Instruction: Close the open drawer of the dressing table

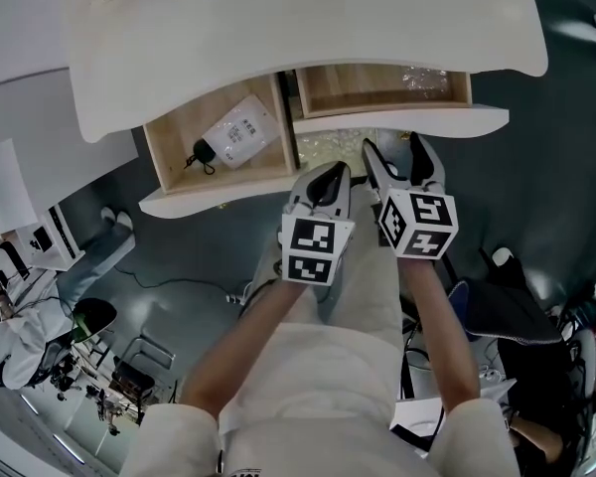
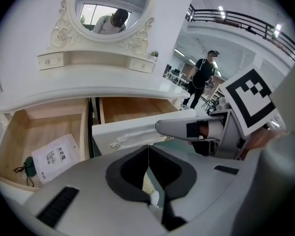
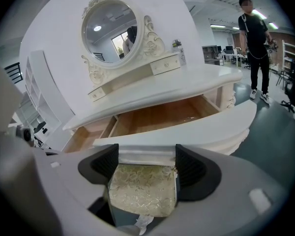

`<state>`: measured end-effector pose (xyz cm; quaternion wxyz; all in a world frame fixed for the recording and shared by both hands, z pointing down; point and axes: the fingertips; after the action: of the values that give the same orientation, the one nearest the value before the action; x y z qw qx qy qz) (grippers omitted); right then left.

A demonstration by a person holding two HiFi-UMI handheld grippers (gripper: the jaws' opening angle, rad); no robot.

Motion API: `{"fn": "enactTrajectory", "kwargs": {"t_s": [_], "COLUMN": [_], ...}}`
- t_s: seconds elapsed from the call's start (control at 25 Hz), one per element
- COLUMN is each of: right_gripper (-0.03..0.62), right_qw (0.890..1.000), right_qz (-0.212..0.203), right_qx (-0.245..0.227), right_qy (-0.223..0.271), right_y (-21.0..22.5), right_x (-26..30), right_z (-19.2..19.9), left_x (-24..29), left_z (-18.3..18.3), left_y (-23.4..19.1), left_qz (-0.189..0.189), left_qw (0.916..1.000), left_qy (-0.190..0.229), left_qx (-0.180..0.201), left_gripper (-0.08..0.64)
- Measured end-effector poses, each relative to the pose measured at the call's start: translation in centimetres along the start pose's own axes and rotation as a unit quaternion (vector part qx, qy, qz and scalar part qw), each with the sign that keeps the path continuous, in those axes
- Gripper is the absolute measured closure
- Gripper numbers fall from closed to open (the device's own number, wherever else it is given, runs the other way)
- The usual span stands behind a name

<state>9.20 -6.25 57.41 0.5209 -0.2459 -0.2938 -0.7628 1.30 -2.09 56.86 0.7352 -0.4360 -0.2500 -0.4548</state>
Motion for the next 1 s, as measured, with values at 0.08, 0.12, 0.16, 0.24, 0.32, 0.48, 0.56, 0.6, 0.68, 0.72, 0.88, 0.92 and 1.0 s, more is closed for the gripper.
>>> {"fn": "enactTrajectory", "kwargs": {"t_s": [0.08, 0.12, 0.16, 0.24, 0.32, 0.48, 0.56, 0.6, 0.68, 0.72, 0.88, 0.92, 1.0], "right_gripper": [0.262, 0.262, 0.262, 0.262, 0.262, 0.262, 0.262, 0.262, 0.262, 0.262, 0.262, 0.262, 0.262], "right_qw": [1.000, 1.000, 1.000, 1.000, 1.000, 1.000, 1.000, 1.000, 1.000, 1.000, 1.000, 1.000, 1.000], "right_qz": [-0.001, -0.001, -0.001, -0.002, -0.002, -0.002, -0.002, -0.003, -0.004, -0.004, -0.007, -0.009, -0.011], "right_qx": [-0.002, -0.003, -0.004, -0.004, -0.005, -0.007, -0.008, -0.009, -0.012, -0.013, -0.018, -0.017, -0.016], "right_qy": [0.001, 0.002, 0.002, 0.003, 0.003, 0.005, 0.006, 0.006, 0.007, 0.007, 0.007, 0.007, 0.006], "right_y": [0.1, 0.1, 0.2, 0.2, 0.3, 0.4, 0.5, 0.6, 0.7, 0.7, 0.7, 0.8, 0.8], "right_x": [0.3, 0.4, 0.5, 0.7, 1.0, 1.4, 1.5, 1.5, 1.7, 1.8, 2.2, 2.3, 2.5], "right_z": [-0.3, -0.4, -0.5, -0.7, -0.9, -1.3, -1.5, -1.6, -1.7, -1.8, -2.2, -2.3, -2.5], "left_x": [0.1, 0.2, 0.2, 0.2, 0.3, 0.5, 0.5, 0.5, 0.6, 0.6, 0.7, 0.7, 0.7], "left_z": [-0.3, -0.4, -0.5, -0.6, -0.8, -1.3, -1.5, -1.6, -1.8, -1.9, -2.3, -2.3, -2.5], "left_y": [0.0, -0.1, -0.1, -0.2, -0.3, -0.5, -0.6, -0.6, -0.7, -0.8, -1.0, -1.0, -1.1], "left_qz": [-0.001, -0.001, -0.002, -0.003, -0.004, -0.007, -0.008, -0.009, -0.011, -0.012, -0.014, -0.015, -0.018], "left_qw": [1.0000, 1.0000, 1.0000, 1.0000, 0.9999, 0.9998, 0.9998, 0.9998, 0.9997, 0.9997, 0.9995, 0.9995, 0.9994], "left_qy": [0.003, 0.004, 0.005, 0.006, 0.008, 0.012, 0.015, 0.016, 0.017, 0.018, 0.022, 0.022, 0.023], "left_qx": [-0.001, -0.002, -0.002, -0.005, -0.007, -0.010, -0.012, -0.012, -0.012, -0.013, -0.016, -0.017, -0.018], "left_gripper": [0.549, 0.549, 0.549, 0.549, 0.549, 0.549, 0.549, 0.549, 0.549, 0.549, 0.549, 0.549, 0.549]}}
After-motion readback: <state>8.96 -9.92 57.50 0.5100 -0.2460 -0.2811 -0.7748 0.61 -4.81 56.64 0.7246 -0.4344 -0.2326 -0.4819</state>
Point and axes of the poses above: the fingertips, and each gripper's own axes: x forward along the fingers, y to its right, z out of its underside, and after that the axes turned 14 degrees about -x, right-handed
